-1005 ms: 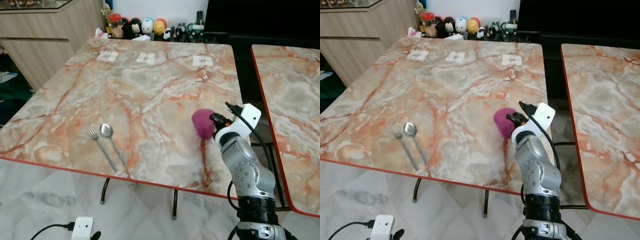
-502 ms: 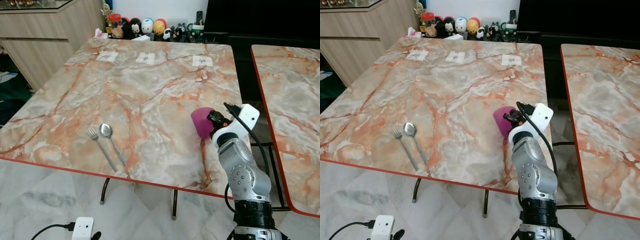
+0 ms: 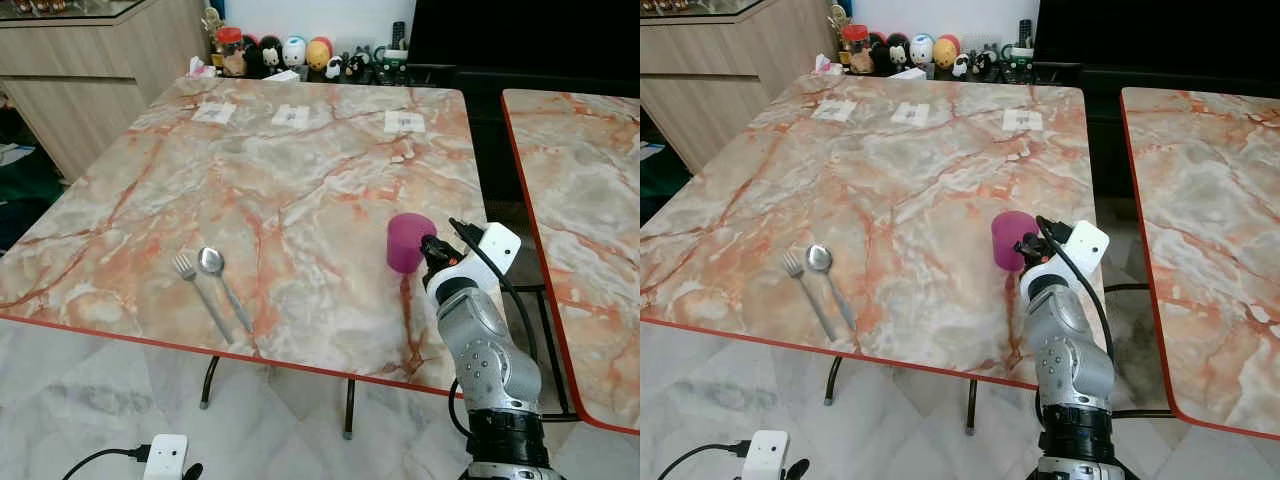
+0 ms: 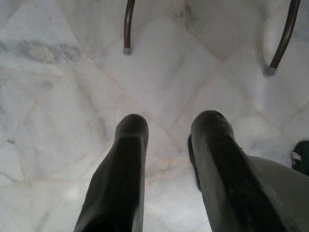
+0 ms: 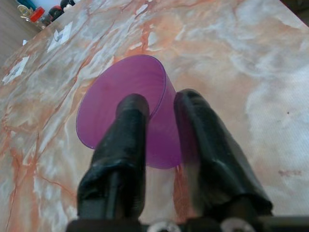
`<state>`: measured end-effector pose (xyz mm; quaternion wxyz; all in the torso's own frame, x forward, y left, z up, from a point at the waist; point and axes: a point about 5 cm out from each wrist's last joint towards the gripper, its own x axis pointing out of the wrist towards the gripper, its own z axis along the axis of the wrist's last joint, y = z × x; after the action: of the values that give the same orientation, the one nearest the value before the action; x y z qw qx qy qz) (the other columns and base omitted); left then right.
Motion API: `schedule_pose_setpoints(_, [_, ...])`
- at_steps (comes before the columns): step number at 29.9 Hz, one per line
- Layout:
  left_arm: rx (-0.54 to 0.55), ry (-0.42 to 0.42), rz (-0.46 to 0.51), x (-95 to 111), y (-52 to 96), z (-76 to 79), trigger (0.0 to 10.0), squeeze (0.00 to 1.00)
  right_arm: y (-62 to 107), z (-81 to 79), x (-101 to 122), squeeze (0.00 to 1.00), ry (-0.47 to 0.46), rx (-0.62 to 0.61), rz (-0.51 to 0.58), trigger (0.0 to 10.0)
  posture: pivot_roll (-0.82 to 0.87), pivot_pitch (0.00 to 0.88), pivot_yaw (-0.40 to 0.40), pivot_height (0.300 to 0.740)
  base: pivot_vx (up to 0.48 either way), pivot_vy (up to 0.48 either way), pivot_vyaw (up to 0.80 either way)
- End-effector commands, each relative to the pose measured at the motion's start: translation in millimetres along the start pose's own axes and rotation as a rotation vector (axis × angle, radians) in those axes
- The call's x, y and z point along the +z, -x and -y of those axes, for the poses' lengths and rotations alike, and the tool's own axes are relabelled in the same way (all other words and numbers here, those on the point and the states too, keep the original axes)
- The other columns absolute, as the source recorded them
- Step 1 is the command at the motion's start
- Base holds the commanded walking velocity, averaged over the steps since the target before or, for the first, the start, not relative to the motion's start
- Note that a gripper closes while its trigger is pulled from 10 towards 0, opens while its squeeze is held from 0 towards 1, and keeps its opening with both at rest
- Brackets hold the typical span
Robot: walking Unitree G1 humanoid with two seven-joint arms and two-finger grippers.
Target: Setting the table
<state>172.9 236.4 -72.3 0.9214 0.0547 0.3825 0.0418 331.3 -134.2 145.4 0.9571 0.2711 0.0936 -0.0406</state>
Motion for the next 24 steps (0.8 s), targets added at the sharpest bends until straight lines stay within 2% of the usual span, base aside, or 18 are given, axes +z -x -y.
schedule_pose_setpoints(1, [-0.006,-0.011,-0.038,-9,2.5,0.3,10.0,0.0,3.4,-1.8,3,0.71,-0.017,-0.008,0.031,10.0,-0.04,0.097,0.034,0.74,0.0,0.0,0.0])
schedule_pose_setpoints(8, [-0.005,-0.01,-0.034,-8,2.4,0.0,10.0,0.0,10.7,-4.0,16,0.71,-0.035,-0.02,0.119,10.0,-0.04,0.097,0.034,0.74,0.0,0.0,0.0])
schedule_pose_setpoints(9, [-0.004,-0.01,-0.034,-8,2.5,-0.2,10.0,0.0,13.8,-7.3,25,0.78,-0.043,-0.012,0.178,10.0,-0.04,0.098,0.035,0.74,0.0,0.0,0.0])
schedule_pose_setpoints(10, [-0.004,-0.01,-0.034,-8,2.5,-0.2,10.0,0.0,13.8,-7.3,25,0.78,-0.043,-0.012,0.178,10.0,-0.04,0.098,0.035,0.74,0.0,0.0,0.0])
schedule_pose_setpoints(11, [-0.005,-0.01,-0.033,-8,2.5,0.0,10.0,0.0,14.9,-9.9,32,0.91,-0.047,0.001,0.214,10.0,-0.04,0.098,0.036,0.74,0.0,0.0,0.0])
schedule_pose_setpoints(12, [-0.006,-0.01,-0.034,-8,2.4,0.1,10.0,0.0,14.5,-12.8,35,0.99,-0.037,0.021,0.226,10.0,-0.04,0.098,0.035,0.74,0.0,0.0,0.0])
schedule_pose_setpoints(16, [-0.007,-0.011,-0.036,-8,2.4,0.3,10.0,0.0,8.9,-14.4,33,0.95,-0.005,0.024,0.186,10.0,-0.04,0.098,0.036,0.74,0.0,0.0,0.0])
schedule_pose_setpoints(17, [-0.008,-0.011,-0.036,-8,2.4,0.4,10.0,0.0,6.7,-14.1,32,0.87,0.004,0.023,0.17,10.0,-0.04,0.098,0.036,0.74,0.0,0.0,0.0])
schedule_pose_setpoints(18, [-0.01,-0.01,-0.038,-8,2.3,0.7,10.0,0.0,0.8,-11.1,29,0.0,0.013,-0.007,0.133,10.0,-0.04,0.098,0.037,0.74,0.0,0.0,0.0])
schedule_pose_setpoints(21, [-0.012,-0.009,-0.04,-8,2.2,0.9,10.0,0.0,-6.3,-10.3,26,0.0,-0.02,-0.029,0.069,10.0,-0.04,0.097,0.037,0.74,0.0,0.0,0.0])
schedule_pose_setpoints(24, [-0.013,-0.007,-0.044,-9,2.4,1.1,10.0,0.0,-14.7,-13.7,31,0.0,-0.03,-0.032,0.06,10.0,-0.04,0.097,0.037,0.74,0.0,0.0,0.0])
